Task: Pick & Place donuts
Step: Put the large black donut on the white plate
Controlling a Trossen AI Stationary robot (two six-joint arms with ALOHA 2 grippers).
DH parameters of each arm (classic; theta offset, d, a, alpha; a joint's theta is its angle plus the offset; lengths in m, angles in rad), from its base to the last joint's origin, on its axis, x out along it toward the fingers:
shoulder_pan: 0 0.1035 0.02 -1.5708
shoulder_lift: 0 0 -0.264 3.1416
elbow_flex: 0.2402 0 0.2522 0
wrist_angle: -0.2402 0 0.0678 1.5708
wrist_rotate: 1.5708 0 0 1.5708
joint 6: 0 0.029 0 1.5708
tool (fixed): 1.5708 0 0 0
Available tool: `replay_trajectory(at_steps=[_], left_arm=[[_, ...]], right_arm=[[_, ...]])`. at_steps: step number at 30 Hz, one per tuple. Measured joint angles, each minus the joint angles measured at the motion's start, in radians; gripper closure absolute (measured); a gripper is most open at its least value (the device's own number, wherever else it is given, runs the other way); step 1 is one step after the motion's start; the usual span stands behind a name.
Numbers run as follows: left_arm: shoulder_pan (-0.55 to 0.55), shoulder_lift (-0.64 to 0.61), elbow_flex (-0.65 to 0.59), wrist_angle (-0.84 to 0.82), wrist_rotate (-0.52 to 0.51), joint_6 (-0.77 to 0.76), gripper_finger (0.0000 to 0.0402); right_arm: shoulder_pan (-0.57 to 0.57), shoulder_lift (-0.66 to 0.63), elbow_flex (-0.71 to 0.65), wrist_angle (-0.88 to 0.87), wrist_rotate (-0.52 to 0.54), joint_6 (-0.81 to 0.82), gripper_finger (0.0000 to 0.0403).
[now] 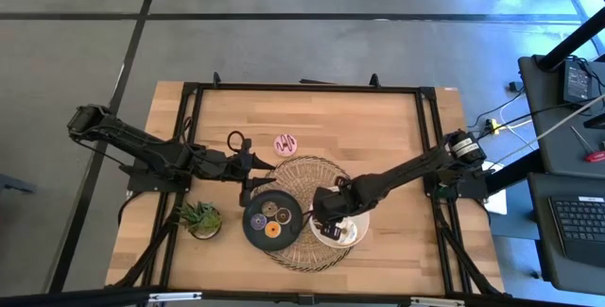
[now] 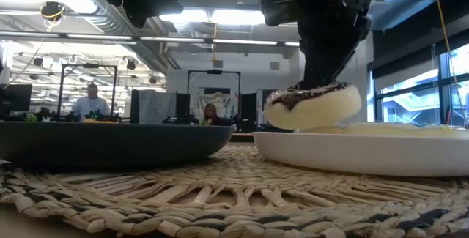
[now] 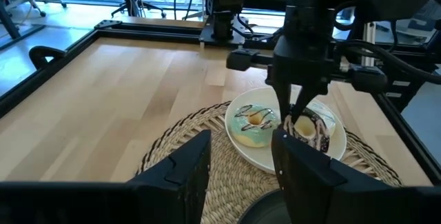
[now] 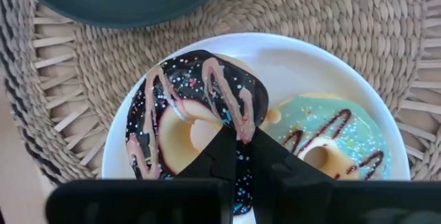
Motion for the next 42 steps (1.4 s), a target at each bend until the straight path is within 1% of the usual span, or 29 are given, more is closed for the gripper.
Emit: replay_trajectory(at_steps=[15,24,33,37,42], left_arm=[[0.0,0.0,0.0,0.0,0.0,0.0,0.0253],[0.0,0.0,0.0,0.0,0.0,0.001,0.025],[0.0,0.0,0.0,-0.001,0.0,0.001,0.0251],[0.0,0.0,0.0,-0.001,0.0,0.001,0.0249],[0.0,0.0,0.0,-0.001,0.0,0.001,0.0253]], right_arm=[[0.0,0.001,0.0,0.024,0.002,-0.008,0.0377],[0.0,0.06,0.0,0.039,-0.024,-0.009,0.0377],[-0.001,0.063,0.0,0.039,-0.025,-0.037,0.0375],[-0.013,0.063,0.0,0.039,-0.027,-0.034,0.0357],[-0.026,0.063,0.0,0.039,-0.027,-0.034,0.0318]])
